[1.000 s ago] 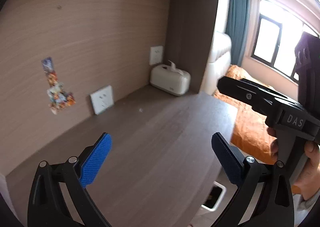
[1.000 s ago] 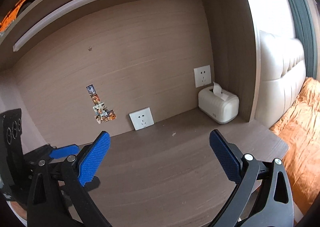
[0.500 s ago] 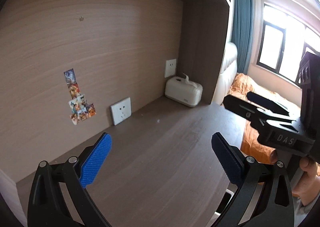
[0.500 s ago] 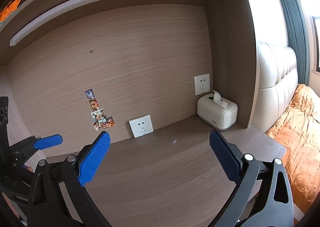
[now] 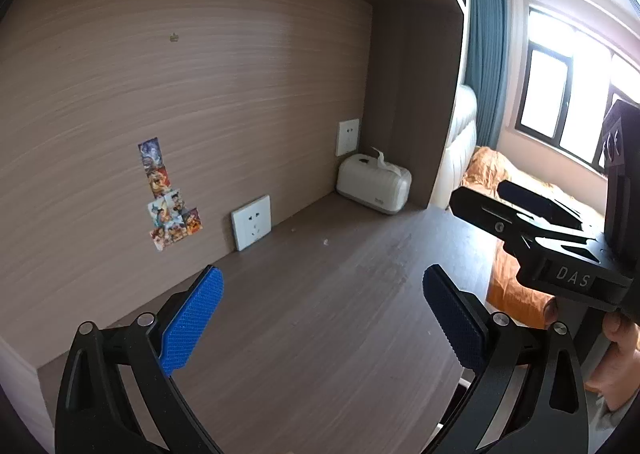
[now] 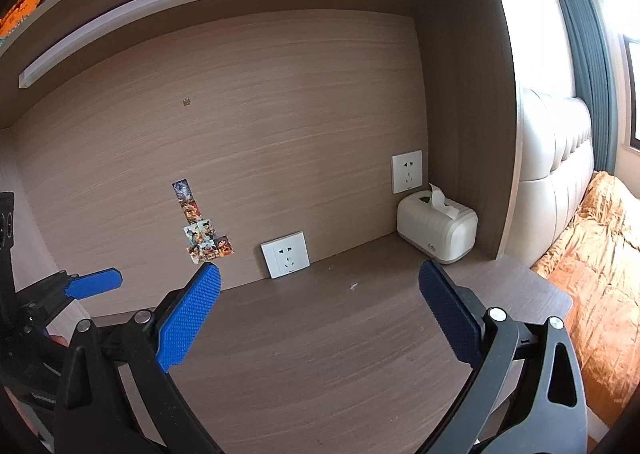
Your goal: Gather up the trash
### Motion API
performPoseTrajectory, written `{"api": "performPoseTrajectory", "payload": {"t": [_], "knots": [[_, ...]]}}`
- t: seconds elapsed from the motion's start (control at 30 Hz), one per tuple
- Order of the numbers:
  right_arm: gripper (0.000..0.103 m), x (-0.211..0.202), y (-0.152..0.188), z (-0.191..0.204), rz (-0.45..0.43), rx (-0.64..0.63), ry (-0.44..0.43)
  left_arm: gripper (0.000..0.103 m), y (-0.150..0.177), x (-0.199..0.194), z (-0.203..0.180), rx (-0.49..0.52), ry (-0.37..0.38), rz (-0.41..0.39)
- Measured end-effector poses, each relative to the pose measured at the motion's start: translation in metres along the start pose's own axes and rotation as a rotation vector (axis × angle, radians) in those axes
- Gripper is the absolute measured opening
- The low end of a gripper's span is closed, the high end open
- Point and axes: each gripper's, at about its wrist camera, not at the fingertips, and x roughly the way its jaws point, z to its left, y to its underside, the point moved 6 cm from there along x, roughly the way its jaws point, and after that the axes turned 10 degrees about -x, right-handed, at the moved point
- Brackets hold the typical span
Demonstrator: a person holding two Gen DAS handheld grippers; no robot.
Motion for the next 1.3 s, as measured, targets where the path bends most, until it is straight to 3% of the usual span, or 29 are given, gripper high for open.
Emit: {"api": "performPoseTrajectory", "payload": {"t": [0.87,1.3], "knots": [[0.099,0.007,-0.001,0.017,0.01,-0.026,0.0,0.098,-0.006,-0.009,0.021,-0.035,-0.003,-0.028],[0.099,0.011,0.001,0.021,0.024,-0.035,0.005,0.098,-0.008,-0.01,0.022,-0.003,-0.018,-0.048]]}}
